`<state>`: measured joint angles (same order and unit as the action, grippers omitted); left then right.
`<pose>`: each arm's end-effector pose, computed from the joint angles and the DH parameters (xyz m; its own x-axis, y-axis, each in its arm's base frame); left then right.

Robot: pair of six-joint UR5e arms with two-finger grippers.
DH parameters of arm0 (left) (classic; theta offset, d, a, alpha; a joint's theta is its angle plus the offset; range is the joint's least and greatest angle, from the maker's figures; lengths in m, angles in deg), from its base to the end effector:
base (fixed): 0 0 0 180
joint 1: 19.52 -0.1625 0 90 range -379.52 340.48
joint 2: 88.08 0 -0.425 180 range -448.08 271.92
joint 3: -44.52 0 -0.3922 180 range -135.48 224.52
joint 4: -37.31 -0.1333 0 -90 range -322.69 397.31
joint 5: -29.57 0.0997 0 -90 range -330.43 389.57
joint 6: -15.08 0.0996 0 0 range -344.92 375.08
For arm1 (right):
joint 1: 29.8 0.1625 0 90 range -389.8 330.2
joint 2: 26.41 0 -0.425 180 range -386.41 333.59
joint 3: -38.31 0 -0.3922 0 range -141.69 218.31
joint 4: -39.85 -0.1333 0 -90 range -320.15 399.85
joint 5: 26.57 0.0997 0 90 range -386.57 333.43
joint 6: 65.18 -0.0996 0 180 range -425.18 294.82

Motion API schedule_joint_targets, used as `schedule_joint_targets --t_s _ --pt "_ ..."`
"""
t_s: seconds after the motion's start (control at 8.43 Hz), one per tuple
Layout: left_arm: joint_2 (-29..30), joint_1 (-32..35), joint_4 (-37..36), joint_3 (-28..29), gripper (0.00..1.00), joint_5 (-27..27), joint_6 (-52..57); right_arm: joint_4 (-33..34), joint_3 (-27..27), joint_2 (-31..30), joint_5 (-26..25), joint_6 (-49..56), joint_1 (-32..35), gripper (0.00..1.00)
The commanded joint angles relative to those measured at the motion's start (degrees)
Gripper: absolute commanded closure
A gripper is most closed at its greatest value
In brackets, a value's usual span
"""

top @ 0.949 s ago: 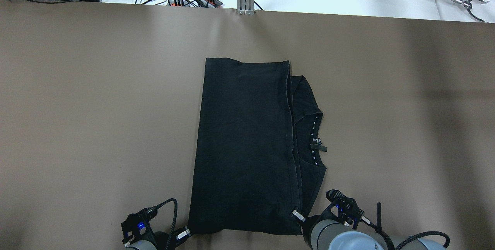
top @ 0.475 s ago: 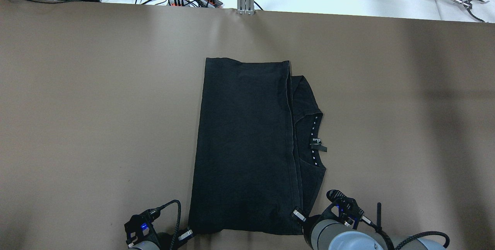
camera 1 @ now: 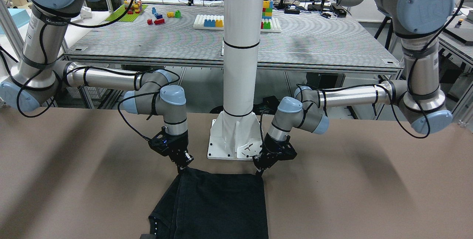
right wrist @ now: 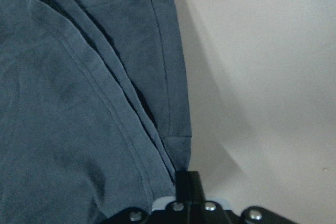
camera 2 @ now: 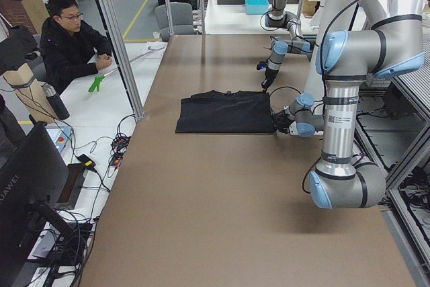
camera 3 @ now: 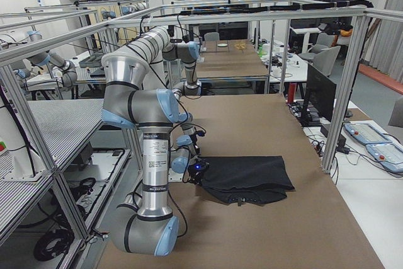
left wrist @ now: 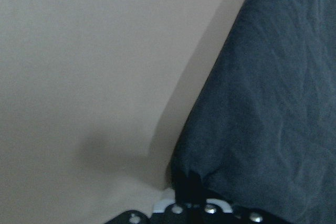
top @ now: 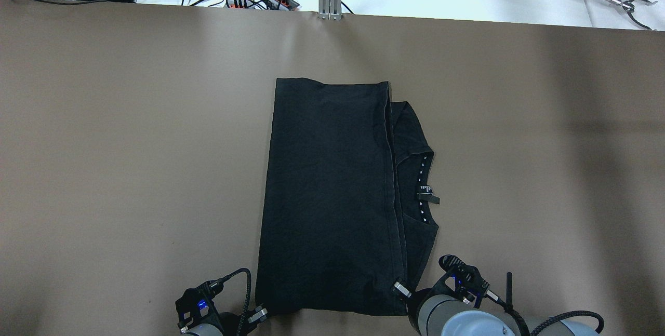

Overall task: Fold clothes
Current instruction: 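Lower the left gripper to the shirt's other near corner and grasp it, then lift the near edge with both grippers and fold it away from the robot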

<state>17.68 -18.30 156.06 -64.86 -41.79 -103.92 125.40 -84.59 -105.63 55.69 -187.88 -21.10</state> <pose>0.5611 -0.1771 0.2978 0.2359 -0.4645 -0.8536 0.4819 0.8187 -0.3123 -0.4752 -0.2211 0.3008 0.4207 0.6059 0.6752 -0.5660 0.7569 -0.3267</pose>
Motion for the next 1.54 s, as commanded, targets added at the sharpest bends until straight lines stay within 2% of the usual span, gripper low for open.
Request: schedule_joint_targets --t_s 0.0,0.24,0.47,0.59,0.71,0.83,1.07,1.31,1.42 --pt "-0.8 0.5 -0.1 -2.4 1.0 -0.5 0.3 0.1 -0.3 0.0 0.0 0.0 0.0 1.0" --pt "-3.0 0.6 -0.2 -6.3 1.0 -0.5 0.9 0.1 -1.8 -0.1 0.1 0.0 0.4 1.0" --pt "-7.8 0.6 -0.2 -14.8 1.0 -0.4 0.8 0.1 -8.6 -3.7 0.4 0.1 0.5 1.0" --pt "-8.0 0.7 -0.3 -17.5 1.0 -0.4 0.8 0.1 -10.8 -3.1 0.4 0.1 1.7 1.0" --pt "-6.9 2.6 -0.3 -18.2 1.0 -0.4 0.9 0.0 -10.9 -2.3 1.0 0.3 5.6 1.0" --pt "-4.1 7.0 -0.3 -18.2 1.0 -2.5 2.0 0.0 -9.7 -0.8 5.0 0.5 9.5 1.0" --pt "0.7 19.0 -0.4 -13.8 1.0 -10.9 5.3 0.0 -2.6 7.2 14.6 0.9 20.9 1.0" --pt "13.1 31.9 -0.2 2.5 1.0 -21.6 7.9 -0.2 7.5 15.3 16.5 6.7 27.3 1.0" --pt "17.9 35.1 0.3 9.6 1.0 -24.0 9.1 -0.3 13.2 18.5 16.7 9.3 29.6 1.0"
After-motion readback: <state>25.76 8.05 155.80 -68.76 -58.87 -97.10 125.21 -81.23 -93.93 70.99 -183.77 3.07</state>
